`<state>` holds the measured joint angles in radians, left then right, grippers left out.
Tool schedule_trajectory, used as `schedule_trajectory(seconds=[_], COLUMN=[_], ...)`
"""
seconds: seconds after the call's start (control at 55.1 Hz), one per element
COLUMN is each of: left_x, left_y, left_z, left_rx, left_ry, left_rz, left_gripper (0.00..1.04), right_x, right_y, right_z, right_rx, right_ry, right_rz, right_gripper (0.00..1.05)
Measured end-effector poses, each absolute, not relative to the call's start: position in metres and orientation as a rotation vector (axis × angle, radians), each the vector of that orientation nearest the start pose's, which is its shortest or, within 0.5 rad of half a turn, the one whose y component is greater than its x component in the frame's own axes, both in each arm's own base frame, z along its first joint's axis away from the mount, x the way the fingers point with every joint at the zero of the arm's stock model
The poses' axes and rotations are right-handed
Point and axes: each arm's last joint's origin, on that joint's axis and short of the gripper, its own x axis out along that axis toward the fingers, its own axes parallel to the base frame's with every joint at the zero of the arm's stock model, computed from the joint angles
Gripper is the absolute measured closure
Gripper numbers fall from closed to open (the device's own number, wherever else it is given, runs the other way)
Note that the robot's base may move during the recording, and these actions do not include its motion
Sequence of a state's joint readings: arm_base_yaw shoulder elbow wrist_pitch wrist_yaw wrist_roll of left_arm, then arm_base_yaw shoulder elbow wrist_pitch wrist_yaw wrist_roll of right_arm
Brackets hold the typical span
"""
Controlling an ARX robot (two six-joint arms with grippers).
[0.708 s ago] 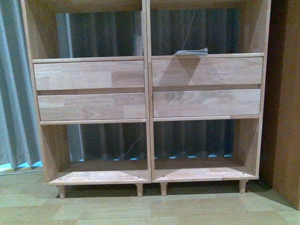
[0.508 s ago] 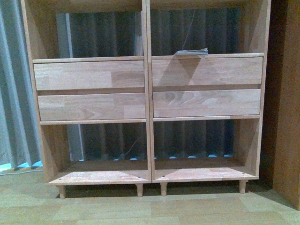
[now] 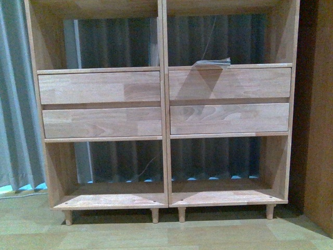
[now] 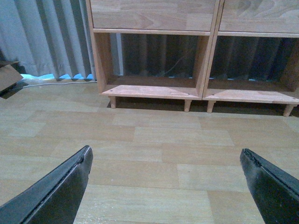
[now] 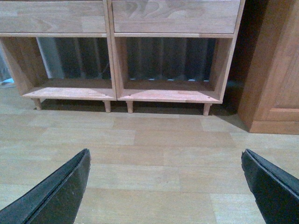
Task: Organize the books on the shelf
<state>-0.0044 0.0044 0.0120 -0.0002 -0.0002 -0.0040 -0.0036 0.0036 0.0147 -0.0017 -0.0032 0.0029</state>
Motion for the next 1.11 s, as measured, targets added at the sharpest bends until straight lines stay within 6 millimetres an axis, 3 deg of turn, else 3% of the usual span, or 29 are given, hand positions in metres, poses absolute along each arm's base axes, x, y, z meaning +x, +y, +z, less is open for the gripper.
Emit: schedule_trajectory(seconds=[1.108], left_x=[0.0972], left_y=[-0.0004], left_z=[0.1672], left_rx=[-0.004], left_ry=[-0.007], left_rz=[-0.004], left_gripper=[0.07], right_x=[0.097], right_y=[-0.0003], right_z=[0.1681], right_rx=[0.003], right_ry=[-0.01], right_rz=[0.0], right_gripper=[0.07])
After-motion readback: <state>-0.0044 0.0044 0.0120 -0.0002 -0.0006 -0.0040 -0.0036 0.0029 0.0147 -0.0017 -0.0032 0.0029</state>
